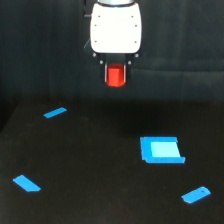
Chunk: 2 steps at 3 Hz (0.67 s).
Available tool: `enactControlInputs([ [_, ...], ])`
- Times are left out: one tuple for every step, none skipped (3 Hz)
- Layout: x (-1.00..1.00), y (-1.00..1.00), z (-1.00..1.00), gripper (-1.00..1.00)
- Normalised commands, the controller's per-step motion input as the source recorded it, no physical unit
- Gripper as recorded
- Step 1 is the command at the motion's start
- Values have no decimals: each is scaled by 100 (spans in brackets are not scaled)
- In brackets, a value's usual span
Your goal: Pick up the red object from the table
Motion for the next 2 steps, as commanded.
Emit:
enactControlInputs([
  [2, 3, -6, -86],
  [-6, 1, -1, -92],
])
